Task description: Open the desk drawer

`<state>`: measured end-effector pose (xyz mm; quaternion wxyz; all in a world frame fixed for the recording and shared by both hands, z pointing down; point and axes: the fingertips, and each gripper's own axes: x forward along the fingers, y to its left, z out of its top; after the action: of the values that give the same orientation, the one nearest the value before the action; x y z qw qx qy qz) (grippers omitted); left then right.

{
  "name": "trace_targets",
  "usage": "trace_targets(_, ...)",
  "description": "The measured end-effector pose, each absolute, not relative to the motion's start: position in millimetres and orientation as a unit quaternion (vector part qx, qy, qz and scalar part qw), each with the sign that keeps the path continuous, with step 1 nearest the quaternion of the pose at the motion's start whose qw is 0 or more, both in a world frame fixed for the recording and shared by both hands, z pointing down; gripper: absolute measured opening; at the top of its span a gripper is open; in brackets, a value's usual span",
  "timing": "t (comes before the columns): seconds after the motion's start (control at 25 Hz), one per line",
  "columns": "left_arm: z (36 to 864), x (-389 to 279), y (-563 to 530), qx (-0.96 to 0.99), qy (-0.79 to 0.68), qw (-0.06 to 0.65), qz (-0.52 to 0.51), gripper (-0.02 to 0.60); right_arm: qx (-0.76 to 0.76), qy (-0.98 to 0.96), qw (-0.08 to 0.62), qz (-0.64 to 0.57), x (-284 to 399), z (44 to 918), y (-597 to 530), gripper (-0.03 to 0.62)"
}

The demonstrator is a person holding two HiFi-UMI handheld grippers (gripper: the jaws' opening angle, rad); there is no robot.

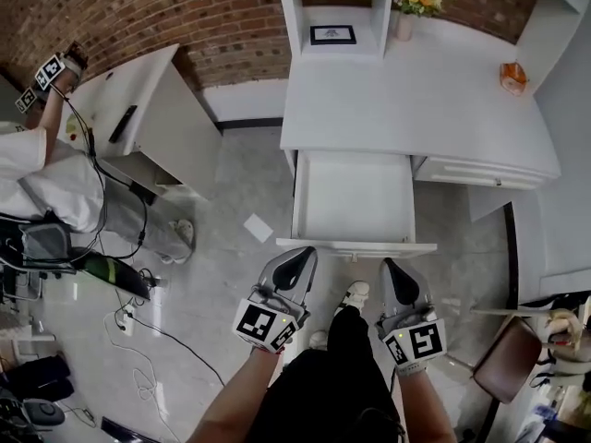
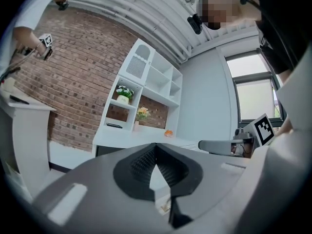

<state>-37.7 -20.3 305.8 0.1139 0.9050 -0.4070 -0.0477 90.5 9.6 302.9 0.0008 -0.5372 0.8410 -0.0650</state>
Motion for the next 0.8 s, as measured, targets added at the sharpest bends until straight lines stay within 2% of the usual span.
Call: trace_targets(0.8, 193, -72, 16, 0.896, -0.433, 0.061, -0.082, 0.002, -0.530, 0.846, 0.038, -0.041, 109, 179, 50, 0.002)
